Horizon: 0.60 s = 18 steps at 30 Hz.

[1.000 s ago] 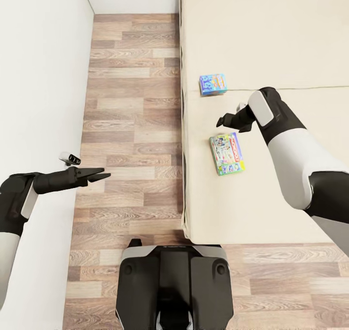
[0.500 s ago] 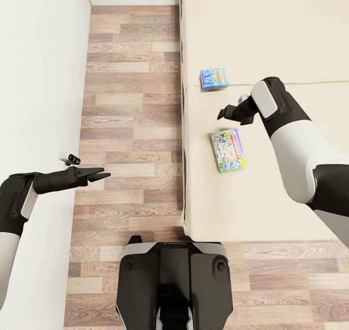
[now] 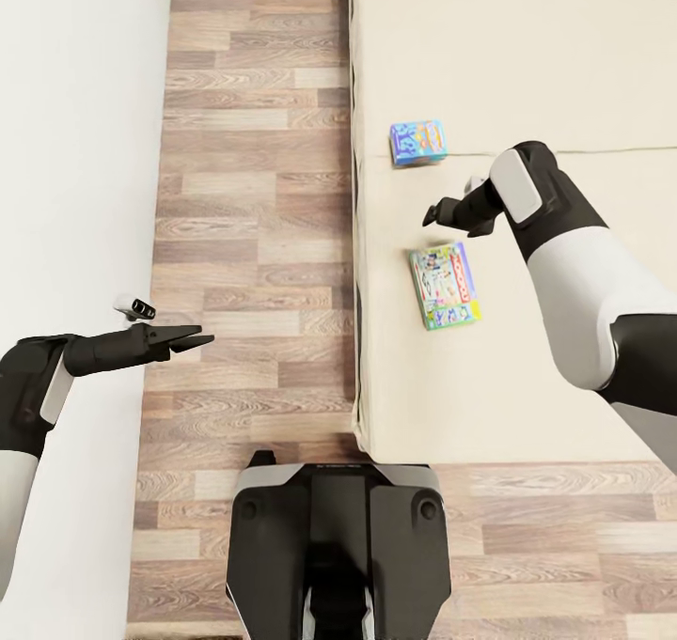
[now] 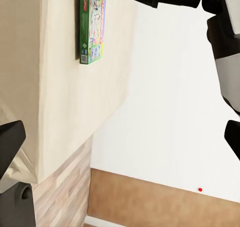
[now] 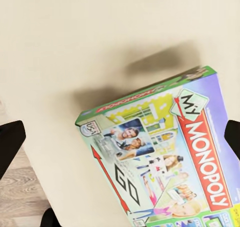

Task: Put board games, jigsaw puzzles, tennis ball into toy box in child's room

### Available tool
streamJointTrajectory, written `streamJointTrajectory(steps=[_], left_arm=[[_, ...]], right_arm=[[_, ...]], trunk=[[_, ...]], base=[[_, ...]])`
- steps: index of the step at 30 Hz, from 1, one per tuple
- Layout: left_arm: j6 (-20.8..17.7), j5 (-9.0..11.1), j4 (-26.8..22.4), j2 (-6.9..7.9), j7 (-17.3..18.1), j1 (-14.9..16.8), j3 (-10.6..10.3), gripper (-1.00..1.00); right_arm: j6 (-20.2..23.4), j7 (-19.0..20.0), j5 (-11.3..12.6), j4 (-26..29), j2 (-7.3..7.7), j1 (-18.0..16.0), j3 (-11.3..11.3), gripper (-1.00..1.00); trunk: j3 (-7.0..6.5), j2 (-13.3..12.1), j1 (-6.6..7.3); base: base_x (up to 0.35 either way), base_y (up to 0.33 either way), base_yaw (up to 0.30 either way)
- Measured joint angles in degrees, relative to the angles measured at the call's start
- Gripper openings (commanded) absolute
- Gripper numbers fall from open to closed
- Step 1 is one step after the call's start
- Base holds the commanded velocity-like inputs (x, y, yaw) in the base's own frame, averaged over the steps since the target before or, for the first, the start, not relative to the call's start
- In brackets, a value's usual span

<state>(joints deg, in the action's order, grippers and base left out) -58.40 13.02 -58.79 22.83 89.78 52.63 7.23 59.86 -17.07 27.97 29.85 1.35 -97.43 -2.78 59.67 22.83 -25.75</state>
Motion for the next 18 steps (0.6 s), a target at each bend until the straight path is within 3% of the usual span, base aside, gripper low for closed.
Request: streamJointTrajectory(steps=[18], left_arm=[[0.0, 0.0, 0.0, 0.0, 0.0, 0.0, -0.1, 1.0]], right_arm=[[0.0, 0.0, 0.0, 0.0, 0.33, -0.1, -0.3, 1.0]], trunk=[[1.7, 0.0, 0.0]], base=[[0.0, 0.0, 0.0]])
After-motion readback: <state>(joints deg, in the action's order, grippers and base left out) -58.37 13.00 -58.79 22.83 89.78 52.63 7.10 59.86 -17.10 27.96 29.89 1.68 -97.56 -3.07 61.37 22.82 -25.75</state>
